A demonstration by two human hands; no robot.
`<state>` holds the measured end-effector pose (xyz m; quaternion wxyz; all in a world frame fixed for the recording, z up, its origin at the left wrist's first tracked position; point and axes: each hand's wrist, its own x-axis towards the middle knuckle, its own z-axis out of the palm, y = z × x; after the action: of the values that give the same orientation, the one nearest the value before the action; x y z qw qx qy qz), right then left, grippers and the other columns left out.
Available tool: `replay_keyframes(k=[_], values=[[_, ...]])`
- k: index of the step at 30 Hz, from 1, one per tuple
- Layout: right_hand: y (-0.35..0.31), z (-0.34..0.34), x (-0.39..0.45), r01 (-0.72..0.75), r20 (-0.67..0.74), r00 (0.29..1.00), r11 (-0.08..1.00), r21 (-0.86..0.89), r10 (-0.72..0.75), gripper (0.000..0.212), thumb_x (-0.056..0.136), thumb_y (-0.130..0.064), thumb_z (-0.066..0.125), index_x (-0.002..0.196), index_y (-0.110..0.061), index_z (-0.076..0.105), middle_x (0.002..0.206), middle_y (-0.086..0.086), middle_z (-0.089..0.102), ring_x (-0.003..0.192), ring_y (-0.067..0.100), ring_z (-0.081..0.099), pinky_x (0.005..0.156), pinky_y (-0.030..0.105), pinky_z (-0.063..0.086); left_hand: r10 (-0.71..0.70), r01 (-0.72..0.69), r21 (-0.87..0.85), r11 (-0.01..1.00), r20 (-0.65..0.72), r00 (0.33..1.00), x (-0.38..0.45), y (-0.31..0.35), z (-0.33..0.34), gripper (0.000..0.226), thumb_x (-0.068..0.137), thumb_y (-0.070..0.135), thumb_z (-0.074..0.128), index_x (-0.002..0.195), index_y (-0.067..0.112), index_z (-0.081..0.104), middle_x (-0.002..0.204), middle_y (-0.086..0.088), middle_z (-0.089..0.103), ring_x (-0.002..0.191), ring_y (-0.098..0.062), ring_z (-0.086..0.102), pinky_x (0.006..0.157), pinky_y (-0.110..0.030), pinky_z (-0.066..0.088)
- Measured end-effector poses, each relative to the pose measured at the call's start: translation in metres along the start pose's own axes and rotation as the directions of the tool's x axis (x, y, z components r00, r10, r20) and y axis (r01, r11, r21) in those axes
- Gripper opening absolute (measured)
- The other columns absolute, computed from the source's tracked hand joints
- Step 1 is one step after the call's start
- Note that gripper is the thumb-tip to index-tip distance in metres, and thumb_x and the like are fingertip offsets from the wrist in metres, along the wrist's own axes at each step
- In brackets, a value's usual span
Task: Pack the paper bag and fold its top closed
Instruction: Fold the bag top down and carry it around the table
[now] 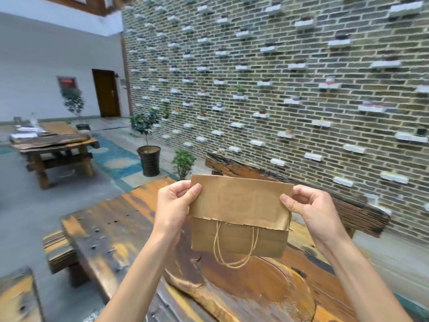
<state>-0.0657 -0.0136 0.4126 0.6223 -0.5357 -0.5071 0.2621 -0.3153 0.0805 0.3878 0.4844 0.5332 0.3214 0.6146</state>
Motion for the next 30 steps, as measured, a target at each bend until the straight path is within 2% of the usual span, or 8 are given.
replay_keyframes(k=[4, 8, 10, 15, 18, 24, 27, 30], values=[[0.009, 0.08, 0.032, 0.004, 0.09, 0.996, 0.999, 0.053, -0.008, 0.016, 0.086, 0.002, 0.067, 0.077, -0.01, 0.072, 0.076, -0.001, 0.075, 0.071, 0.008, 0.067, 0.064, 0.016, 0.056, 0.033, -0.032, 0.014, 0.999, -0.044, 0.998, 0.036, 0.0, -0.071, 0.011, 0.088, 0.002, 0.065, 0.094, 0.003, 0.075, 0.077, 0.0, 0.078, 0.07, -0.007, 0.07, 0.062, -0.015, 0.055], [0.028, 0.143, 0.056, 0.001, 0.133, 0.991, 0.995, 0.104, -0.015, 0.004, 0.086, 0.001, 0.067, 0.085, -0.001, 0.071, 0.083, 0.007, 0.073, 0.079, 0.015, 0.067, 0.075, 0.027, 0.054, 0.038, -0.035, 0.039, 0.999, -0.072, 0.997, 0.067, -0.01, -0.129, 0.012, 0.089, 0.004, 0.065, 0.096, 0.003, 0.075, 0.081, 0.0, 0.079, 0.072, -0.006, 0.07, 0.063, -0.015, 0.054], [0.035, 0.17, 0.068, -0.006, 0.146, 0.989, 0.992, 0.126, -0.012, 0.006, 0.085, 0.001, 0.067, 0.089, 0.001, 0.071, 0.087, 0.009, 0.073, 0.081, 0.017, 0.067, 0.077, 0.031, 0.054, 0.027, -0.023, 0.039, 0.999, -0.092, 0.995, 0.081, -0.013, -0.152, 0.013, 0.089, 0.004, 0.065, 0.097, 0.003, 0.075, 0.082, -0.001, 0.079, 0.073, -0.007, 0.07, 0.065, -0.016, 0.056], [0.047, 0.233, 0.098, -0.023, 0.195, 0.981, 0.99, 0.142, -0.005, 0.011, 0.086, 0.005, 0.065, 0.094, 0.003, 0.072, 0.086, 0.008, 0.076, 0.076, 0.012, 0.07, 0.064, 0.019, 0.057, 0.021, -0.015, 0.045, 0.999, -0.151, 0.988, 0.119, -0.019, -0.203, 0.013, 0.089, 0.004, 0.066, 0.097, 0.001, 0.075, 0.081, -0.002, 0.079, 0.072, -0.009, 0.069, 0.065, -0.019, 0.056], [0.056, 0.27, 0.12, -0.028, 0.231, 0.973, 0.99, 0.136, -0.004, 0.013, 0.086, 0.007, 0.064, 0.095, 0.003, 0.072, 0.084, 0.004, 0.077, 0.075, 0.01, 0.071, 0.064, 0.016, 0.056, 0.029, -0.02, 0.049, 0.999, -0.186, 0.982, 0.143, -0.024, -0.23, 0.012, 0.088, 0.004, 0.066, 0.096, 0.001, 0.075, 0.08, -0.002, 0.079, 0.072, -0.009, 0.069, 0.065, -0.019, 0.056], [0.07, 0.342, 0.167, -0.016, 0.283, 0.959, 0.996, 0.089, -0.01, 0.015, 0.087, 0.004, 0.065, 0.099, 0.003, 0.072, 0.095, 0.015, 0.077, 0.081, 0.017, 0.071, 0.071, 0.023, 0.061, 0.018, 0.001, 0.074, 0.997, -0.259, 0.966, 0.19, -0.039, -0.284, 0.012, 0.087, 0.005, 0.068, 0.095, 0.001, 0.075, 0.084, -0.006, 0.079, 0.074, -0.012, 0.07, 0.068, -0.021, 0.058], [0.079, 0.377, 0.194, -0.019, 0.302, 0.953, 0.996, 0.084, -0.007, 0.014, 0.088, 0.001, 0.064, 0.099, 0.001, 0.072, 0.095, 0.013, 0.077, 0.082, 0.019, 0.072, 0.07, 0.025, 0.061, 0.01, 0.012, 0.077, 0.997, -0.284, 0.959, 0.221, -0.048, -0.31, 0.011, 0.085, 0.006, 0.07, 0.094, 0.002, 0.076, 0.085, -0.009, 0.08, 0.076, -0.015, 0.072, 0.07, -0.025, 0.059], [0.09, 0.416, 0.224, 0.016, 0.325, 0.945, 0.999, 0.05, -0.032, 0.014, 0.09, -0.002, 0.064, 0.099, -0.003, 0.074, 0.095, 0.01, 0.078, 0.088, 0.021, 0.074, 0.077, 0.029, 0.06, 0.007, 0.015, 0.069, 0.997, -0.304, 0.953, 0.256, -0.058, -0.336, 0.011, 0.084, 0.005, 0.071, 0.093, 0.001, 0.075, 0.085, -0.011, 0.079, 0.076, -0.016, 0.072, 0.072, -0.027, 0.059]])
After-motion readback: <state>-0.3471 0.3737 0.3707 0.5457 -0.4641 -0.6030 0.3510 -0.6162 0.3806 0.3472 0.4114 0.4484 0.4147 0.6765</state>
